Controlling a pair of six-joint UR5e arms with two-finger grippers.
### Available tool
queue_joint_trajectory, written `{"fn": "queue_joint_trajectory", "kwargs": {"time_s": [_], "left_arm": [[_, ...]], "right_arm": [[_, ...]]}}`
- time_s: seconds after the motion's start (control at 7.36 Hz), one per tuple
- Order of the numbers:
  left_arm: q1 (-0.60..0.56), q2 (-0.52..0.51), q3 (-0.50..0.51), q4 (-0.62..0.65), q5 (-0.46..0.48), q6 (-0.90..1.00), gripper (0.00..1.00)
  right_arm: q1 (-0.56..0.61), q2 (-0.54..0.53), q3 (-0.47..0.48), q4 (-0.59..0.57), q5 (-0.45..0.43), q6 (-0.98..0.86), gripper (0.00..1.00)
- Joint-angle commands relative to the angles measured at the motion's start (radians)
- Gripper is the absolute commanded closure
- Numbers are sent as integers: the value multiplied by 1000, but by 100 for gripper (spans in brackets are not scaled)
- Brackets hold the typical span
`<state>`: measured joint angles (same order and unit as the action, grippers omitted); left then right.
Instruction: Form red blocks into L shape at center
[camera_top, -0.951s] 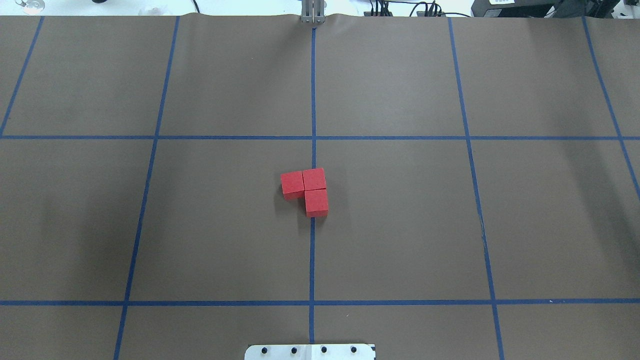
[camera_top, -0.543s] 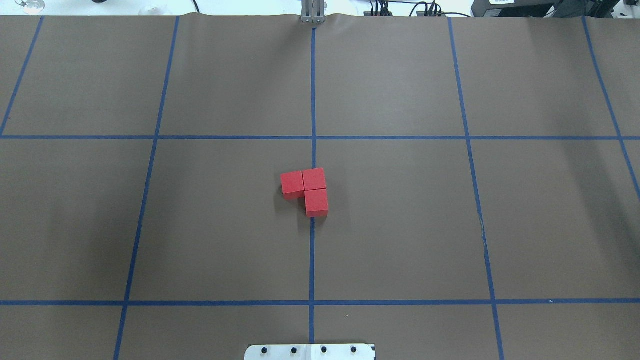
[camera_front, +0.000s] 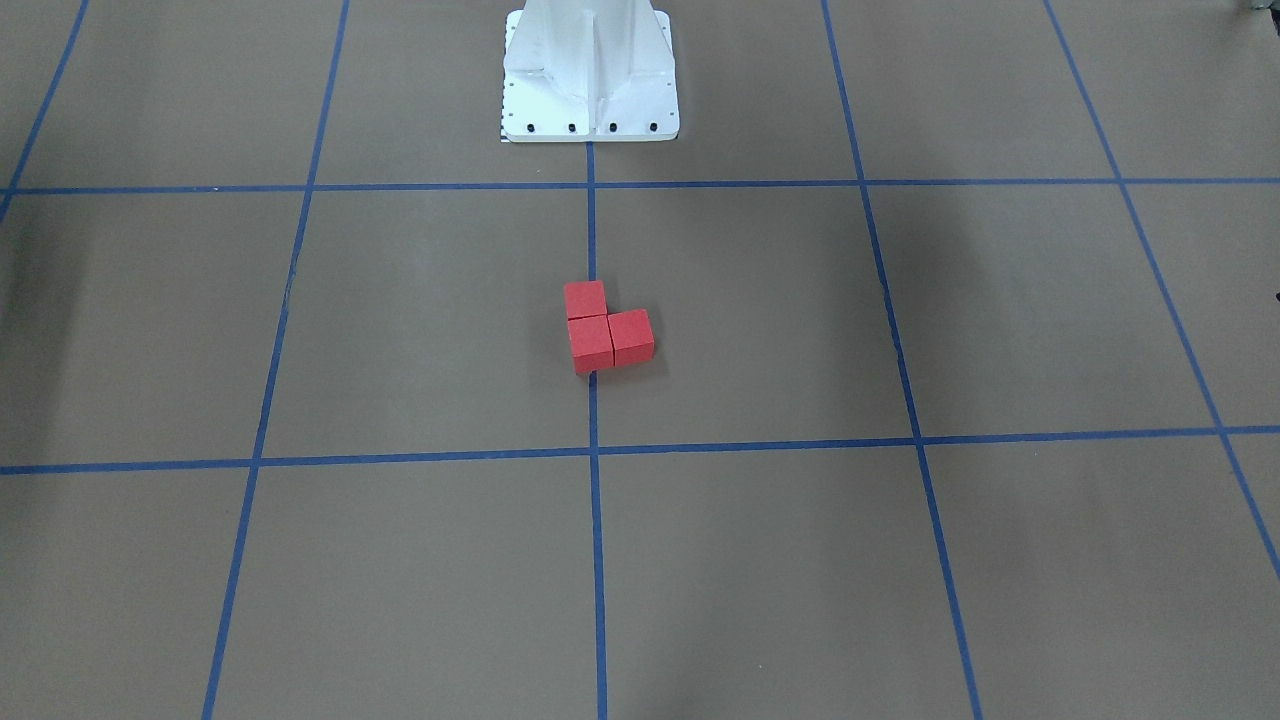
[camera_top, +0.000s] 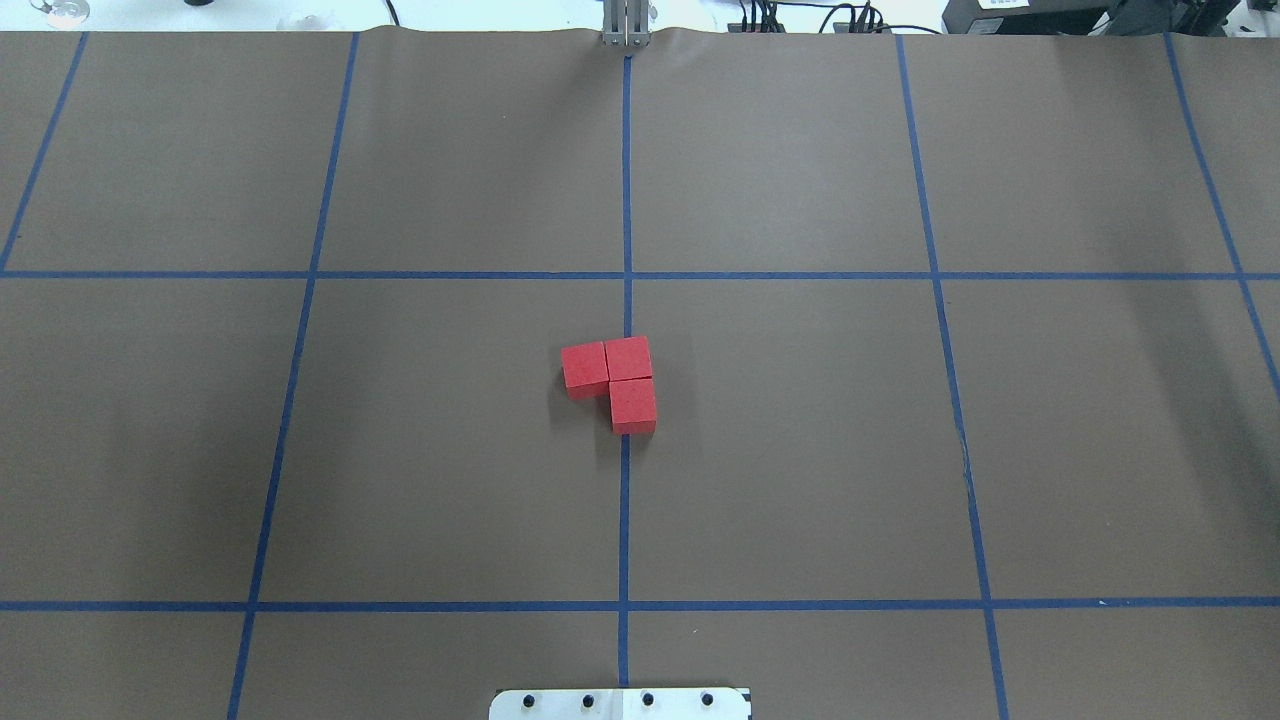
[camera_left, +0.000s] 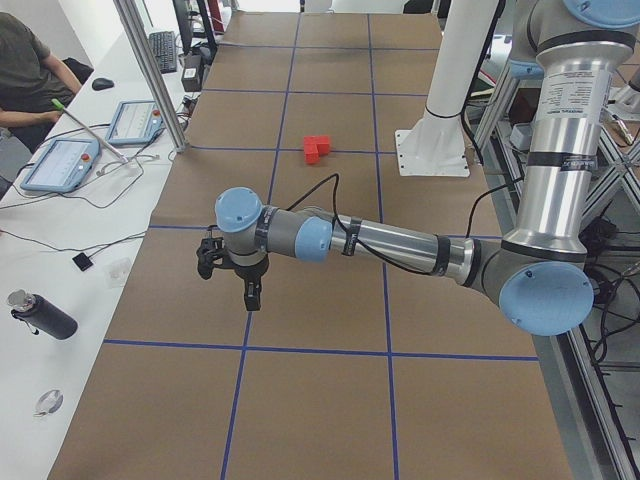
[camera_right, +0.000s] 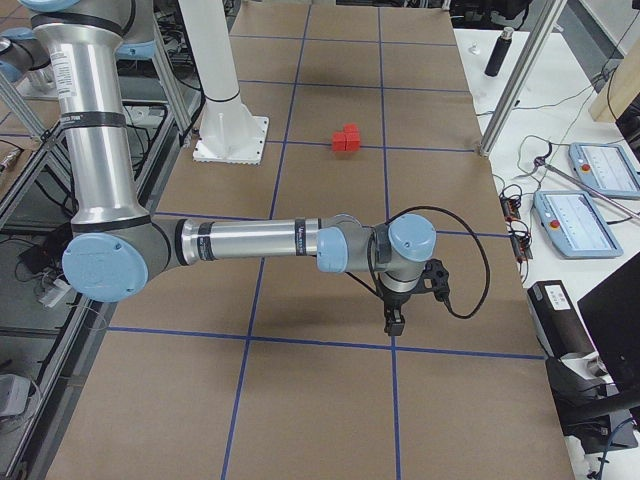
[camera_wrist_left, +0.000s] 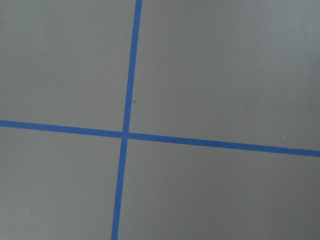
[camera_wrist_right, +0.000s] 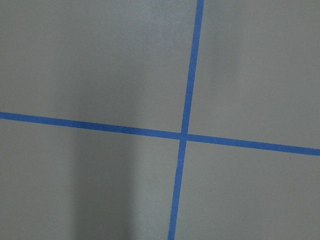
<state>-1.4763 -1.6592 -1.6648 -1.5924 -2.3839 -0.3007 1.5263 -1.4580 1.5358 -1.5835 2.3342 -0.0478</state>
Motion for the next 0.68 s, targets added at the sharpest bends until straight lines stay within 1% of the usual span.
{"fn": "queue_joint_trajectory", "kwargs": {"time_s": [0.0, 0.14, 0.54], "left_arm": [[1, -4, -1, -4, -3, 0, 0], [2, -4, -1, -4, -3, 2, 0], [7, -4, -7, -4, -6, 2, 0]], "right_arm": [[0, -1, -25, 17, -1, -1, 0], [0, 1, -45, 20, 0, -1, 0], [0, 4, -49, 25, 1, 0, 0]]}}
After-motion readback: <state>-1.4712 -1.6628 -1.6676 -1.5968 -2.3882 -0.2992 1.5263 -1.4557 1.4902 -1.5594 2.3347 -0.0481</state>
